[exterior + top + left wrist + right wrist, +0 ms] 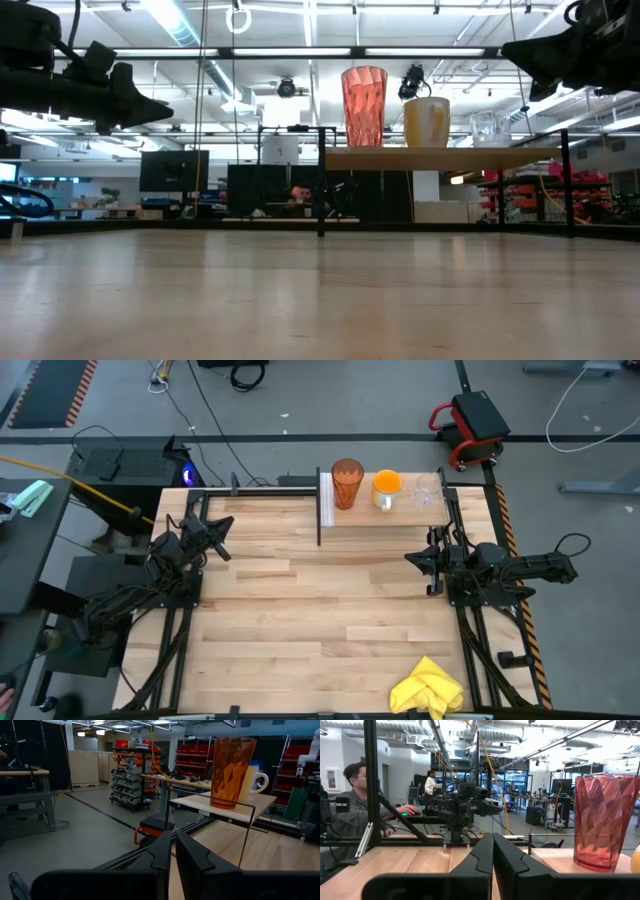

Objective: Stack small to large cups/mugs on shelf
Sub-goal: Return to Home Position

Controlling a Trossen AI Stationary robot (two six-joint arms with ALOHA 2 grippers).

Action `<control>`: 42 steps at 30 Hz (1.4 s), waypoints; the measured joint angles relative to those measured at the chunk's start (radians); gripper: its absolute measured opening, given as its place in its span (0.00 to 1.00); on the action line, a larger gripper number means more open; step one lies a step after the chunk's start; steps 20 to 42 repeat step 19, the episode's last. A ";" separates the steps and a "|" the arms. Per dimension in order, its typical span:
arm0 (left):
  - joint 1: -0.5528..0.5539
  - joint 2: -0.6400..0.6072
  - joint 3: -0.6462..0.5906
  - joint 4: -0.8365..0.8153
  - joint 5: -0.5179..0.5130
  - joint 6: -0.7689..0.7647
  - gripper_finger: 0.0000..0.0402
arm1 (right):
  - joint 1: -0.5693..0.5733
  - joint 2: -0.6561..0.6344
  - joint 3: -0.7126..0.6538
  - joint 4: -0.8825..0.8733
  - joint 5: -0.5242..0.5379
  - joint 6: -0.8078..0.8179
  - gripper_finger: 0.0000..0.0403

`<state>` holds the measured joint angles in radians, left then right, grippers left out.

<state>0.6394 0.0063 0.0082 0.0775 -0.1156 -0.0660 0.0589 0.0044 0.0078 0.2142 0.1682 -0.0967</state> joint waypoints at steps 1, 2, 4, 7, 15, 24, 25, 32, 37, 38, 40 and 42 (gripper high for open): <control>0.000 0.000 0.000 0.000 0.000 0.000 0.08 | 0.000 0.000 0.000 0.000 0.000 0.000 0.03; 0.000 0.000 0.000 0.000 0.000 -0.001 0.08 | 0.000 0.000 0.000 0.000 0.000 0.000 0.03; 0.000 0.000 0.000 0.000 0.000 0.000 0.07 | 0.000 0.000 0.000 0.000 0.000 0.000 0.03; 0.000 0.000 0.000 0.000 0.000 0.000 0.06 | 0.000 0.000 0.000 0.000 0.000 0.000 0.03; 0.000 0.000 0.000 0.000 0.000 0.000 0.07 | 0.000 0.000 0.000 0.000 0.000 0.000 0.03; 0.000 0.000 0.000 0.000 0.000 0.000 0.09 | 0.000 0.000 0.000 0.000 0.000 0.000 0.03; 0.000 0.000 0.000 0.000 0.000 0.000 0.09 | 0.000 0.000 0.000 0.000 0.000 0.000 0.03; 0.000 0.000 0.000 0.000 0.000 0.000 0.09 | 0.000 0.000 0.000 0.000 0.000 0.000 0.03; 0.000 0.000 0.000 0.000 0.000 0.000 0.09 | 0.000 0.000 0.000 0.000 0.000 0.000 0.03; 0.000 0.000 0.000 0.000 0.000 0.000 0.09 | 0.000 0.000 0.000 0.000 0.000 0.000 0.03; 0.000 0.000 0.000 0.000 0.000 0.000 0.09 | 0.000 0.000 0.000 0.000 0.000 0.000 0.03; 0.000 0.000 0.000 0.000 0.000 0.000 0.09 | 0.000 0.000 0.000 0.000 0.000 0.000 0.03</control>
